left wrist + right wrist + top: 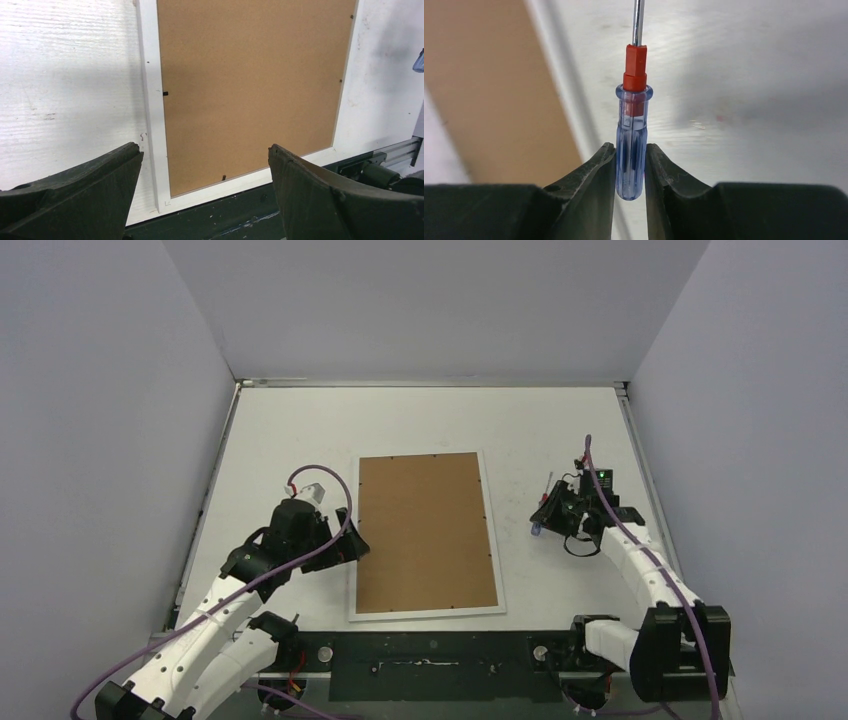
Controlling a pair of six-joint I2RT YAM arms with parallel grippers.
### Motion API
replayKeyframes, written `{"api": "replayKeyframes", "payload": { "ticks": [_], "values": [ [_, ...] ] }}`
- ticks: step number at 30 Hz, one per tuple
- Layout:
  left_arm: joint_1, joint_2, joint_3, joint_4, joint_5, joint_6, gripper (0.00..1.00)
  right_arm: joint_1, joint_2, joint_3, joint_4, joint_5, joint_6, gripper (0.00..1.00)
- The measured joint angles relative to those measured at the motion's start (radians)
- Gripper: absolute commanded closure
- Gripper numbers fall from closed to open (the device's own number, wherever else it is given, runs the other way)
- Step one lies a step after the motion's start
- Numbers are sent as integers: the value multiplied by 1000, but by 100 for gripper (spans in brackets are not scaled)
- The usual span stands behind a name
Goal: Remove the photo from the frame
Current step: Pick up the screwdriver from the center of the board.
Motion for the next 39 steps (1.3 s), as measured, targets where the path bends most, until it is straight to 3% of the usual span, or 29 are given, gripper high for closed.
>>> {"api": "replayKeyframes", "payload": {
  "ticks": [3, 7, 13, 18, 22, 31, 39],
  "values": [
    [3, -5, 0, 23, 32, 0, 3, 36, -96, 0, 46, -155, -1, 100],
    [5, -8, 0, 96, 97, -5, 3, 185, -181, 2, 83, -311, -4, 100],
    [11, -3, 0, 263, 239, -39, 3, 436, -237, 14, 98, -441, -11, 100],
    [17, 3, 0, 403, 349, -67, 3, 553, -250, 14, 122, -508, -11, 100],
    [20, 26, -1, 515, 438, -95, 3, 616, -250, 14, 124, -522, -19, 100],
    [18, 171, -2, 629, 611, -121, 15, 823, -221, 45, 98, -452, -117, 100],
    [17, 188, -2, 677, 717, -135, 39, 898, -185, 84, 87, -396, -197, 100]
  ]
}}
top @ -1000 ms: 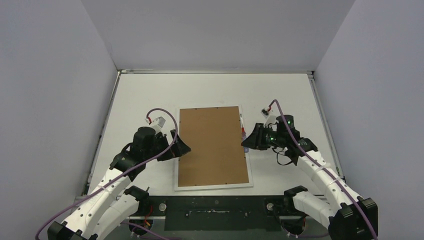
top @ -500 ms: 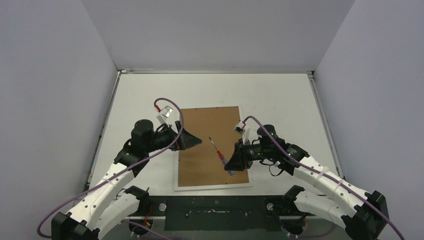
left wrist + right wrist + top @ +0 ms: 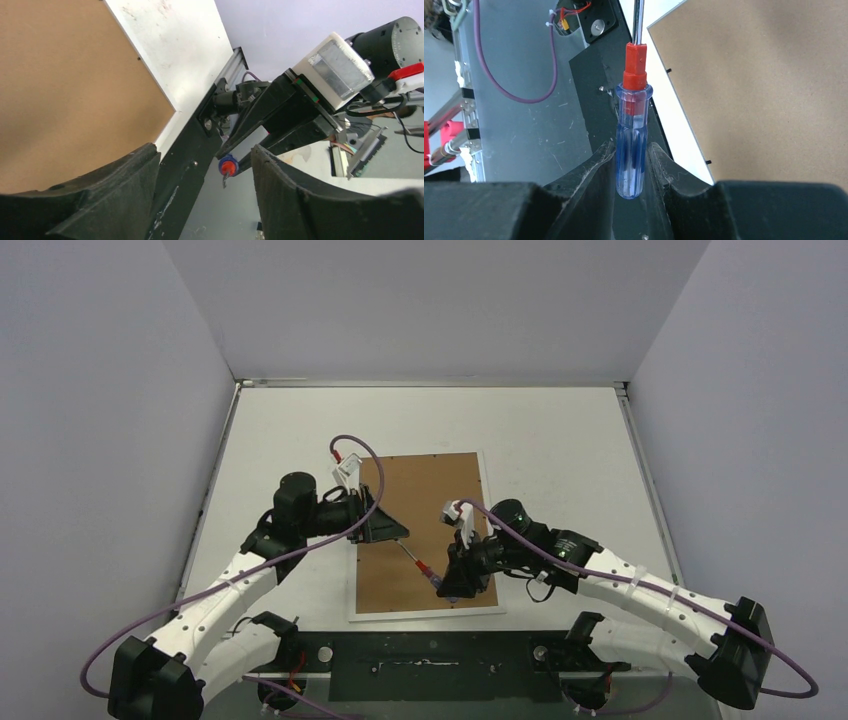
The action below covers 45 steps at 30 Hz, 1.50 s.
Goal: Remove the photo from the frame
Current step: Pick up the screwdriver from the center of the board.
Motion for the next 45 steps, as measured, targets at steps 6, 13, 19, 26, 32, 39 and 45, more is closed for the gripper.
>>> {"api": "replayKeyframes", "payload": {
  "ticks": [6, 13, 19, 26, 32, 39, 45],
  "values": [
    [-2, 13, -14, 72, 87, -37, 56, 26, 24, 11, -5, 28, -40, 100],
    [-14, 13, -18, 92, 145, -48, 58, 26, 39, 12, -4, 53, -58, 100],
    [-26, 13, -23, 97, 156, -45, 71, 26, 39, 12, -4, 62, -65, 100],
    [-33, 11, -23, 76, 148, -13, 85, 31, 39, 12, -3, 52, -68, 100],
    [-37, 11, -23, 58, 137, 4, 100, 31, 39, 12, -4, 39, -69, 100],
    [-40, 2, -23, 37, 104, 21, 100, 31, 39, 12, -8, 58, -58, 71],
    [-47, -76, -73, 91, 18, -3, 100, 31, 17, -6, 69, 122, 39, 22]
  ]
}}
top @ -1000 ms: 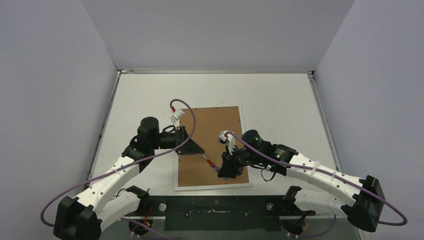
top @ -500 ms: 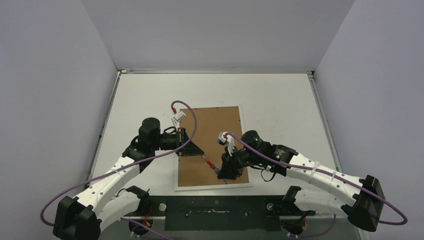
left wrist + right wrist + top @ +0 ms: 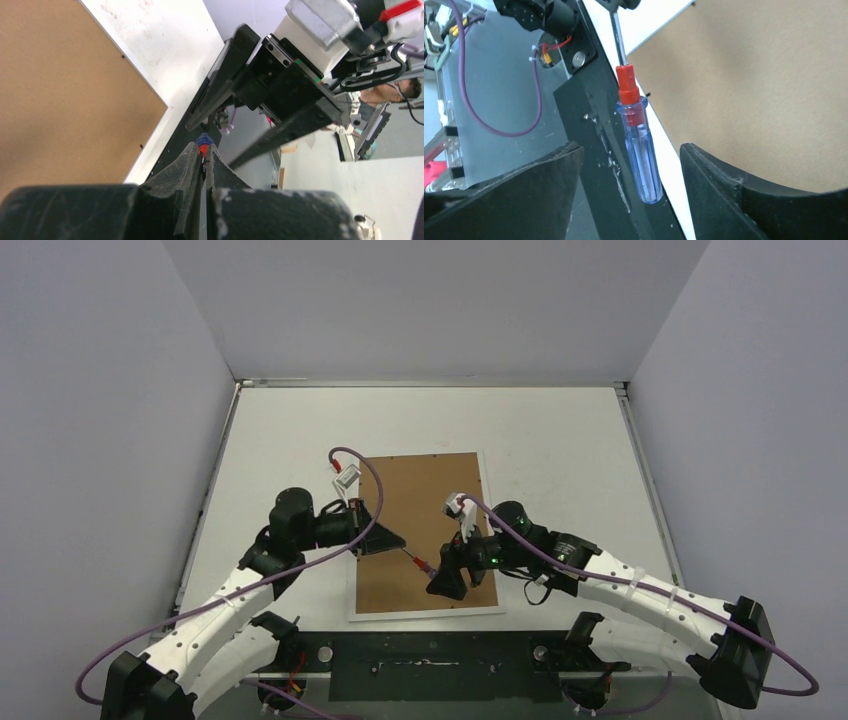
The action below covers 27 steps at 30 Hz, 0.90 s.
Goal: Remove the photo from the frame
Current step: Pick up the screwdriver from the center of the board.
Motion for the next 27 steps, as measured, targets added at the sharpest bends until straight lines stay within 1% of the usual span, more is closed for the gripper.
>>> {"api": "replayKeyframes", "payload": {
  "ticks": [2, 4, 6, 9, 12, 14, 18, 22, 25, 27],
  "values": [
    [0, -24, -41, 51, -29, -32, 100, -4, -35, -29, 46, 32, 42, 13],
    [0, -42, -90, 120, -61, -75, 100, -18, -89, -68, 97, 71, 92, 11],
    [0, -55, -141, 206, -97, -128, 100, -51, -146, -112, 145, 108, 152, 10],
    [-1, -70, -216, 344, -150, -212, 100, -155, -238, -182, 226, 156, 264, 9],
    [-3, -95, -269, 441, -204, -272, 100, -261, -321, -274, 351, 188, 401, 8],
    [-5, -127, -304, 500, -249, -313, 100, -291, -354, -340, 441, 196, 482, 8],
    [-7, -172, -336, 573, -316, -374, 100, -295, -366, -420, 587, 187, 594, 8],
    [-17, -171, -336, 642, -356, -423, 100, -285, -323, -459, 753, 161, 668, 10],
    [-29, -132, -336, 694, -362, -447, 100, -245, -260, -459, 867, 144, 685, 13],
    [-42, -90, -336, 726, -365, -457, 100, -208, -226, -457, 905, 140, 680, 16]
  ]
}}
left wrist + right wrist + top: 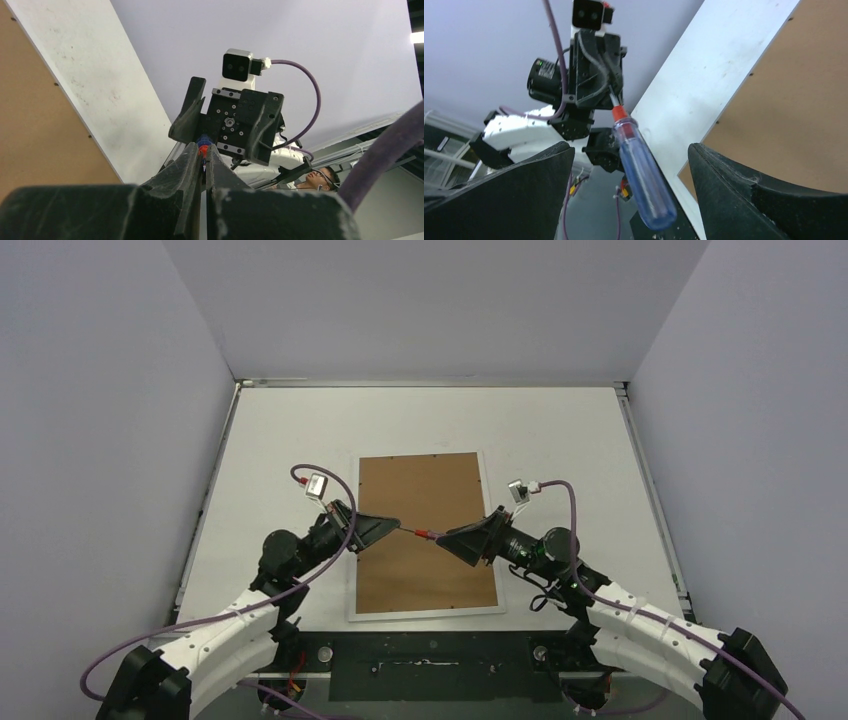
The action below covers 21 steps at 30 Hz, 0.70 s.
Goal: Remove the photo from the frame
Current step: Pick up the screwdriver from the center of the board.
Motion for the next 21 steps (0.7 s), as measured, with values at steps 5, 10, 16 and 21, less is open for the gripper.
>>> {"api": "replayKeyframes", "payload": {
  "ticks": [5, 10, 16, 21],
  "values": [
    [-31, 72, 0, 56, -19, -24, 100, 67, 60, 29, 21, -12, -43, 31],
    [-36, 68, 0, 76, -31, -29, 100, 69, 66, 33, 55, -12, -66, 44],
    [-45, 55, 0, 80, -47, -41, 100, 69, 65, 33, 74, -13, -76, 55],
    [-60, 56, 0, 109, -68, -50, 100, 69, 66, 33, 113, -19, -76, 66]
  ]
}}
